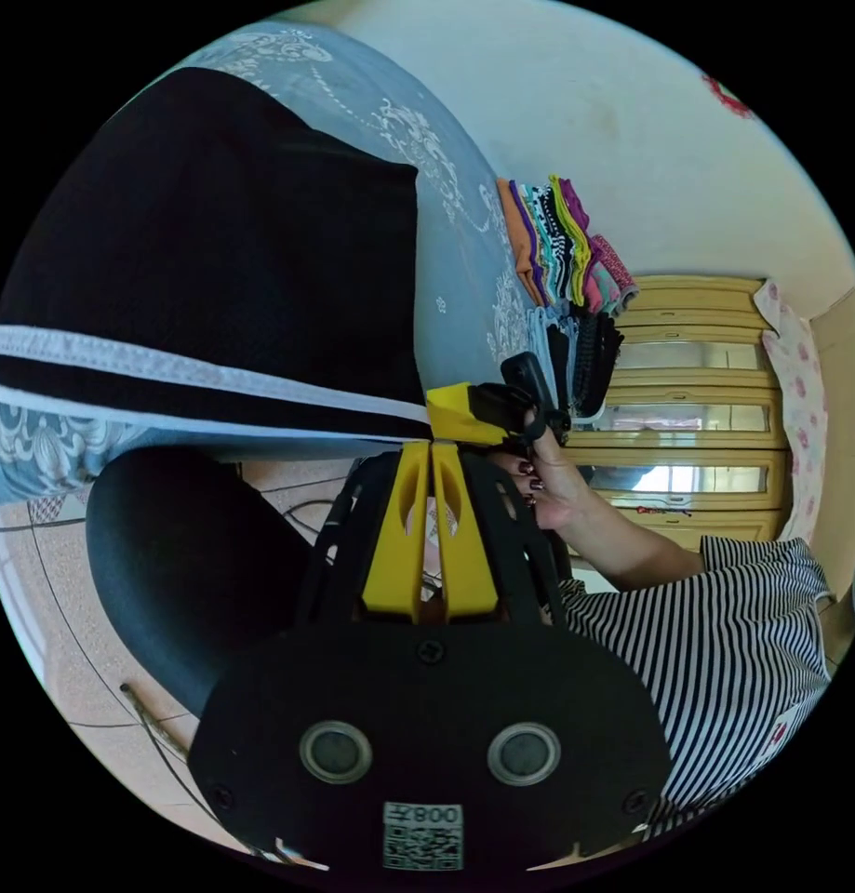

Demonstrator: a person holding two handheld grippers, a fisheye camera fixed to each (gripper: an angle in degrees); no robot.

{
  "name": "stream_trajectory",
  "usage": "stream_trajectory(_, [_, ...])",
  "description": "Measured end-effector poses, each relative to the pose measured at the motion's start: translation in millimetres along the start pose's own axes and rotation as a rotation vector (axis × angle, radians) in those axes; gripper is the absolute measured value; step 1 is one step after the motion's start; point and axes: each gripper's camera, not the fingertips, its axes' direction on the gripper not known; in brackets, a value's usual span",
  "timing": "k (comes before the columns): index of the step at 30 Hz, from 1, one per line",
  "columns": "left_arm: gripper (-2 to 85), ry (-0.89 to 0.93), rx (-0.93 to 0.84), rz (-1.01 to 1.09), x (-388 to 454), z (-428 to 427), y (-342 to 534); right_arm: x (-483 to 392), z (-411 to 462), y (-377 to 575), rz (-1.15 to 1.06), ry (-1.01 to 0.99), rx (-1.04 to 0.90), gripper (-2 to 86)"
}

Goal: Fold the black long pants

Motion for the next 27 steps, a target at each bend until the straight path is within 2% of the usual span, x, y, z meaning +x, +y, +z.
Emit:
stream_trajectory(10, [0.2,0.065,0.006,0.031,-25.3,-16.9,77.9,29.4,21.5,-14.7,0.060,-0.075,-0.006,5.8])
stream_trajectory(14, [0.9,-0.011,0.139,0.018,-45.6,-68.8,137.1,25.0,22.4,-17.8,0.043,-0.077,0.007,3.6])
stream_trajectory(19, [3.4,0.015,0.341,-0.153,-125.2,-141.9,223.5,0.8,23.4,-25.5,-0.022,-0.141,0.015,2.8])
stream_trajectory(24, [7.1,0.338,0.618,-0.384,-234.8,-173.3,316.7,-30.5,28.8,-41.2,-0.076,-0.184,0.021,2.2])
stream_trajectory(27, [9.1,0.478,0.727,-0.462,-274.4,-170.5,357.4,-52.8,36.5,-54.3,-0.116,-0.165,-0.005,1.9])
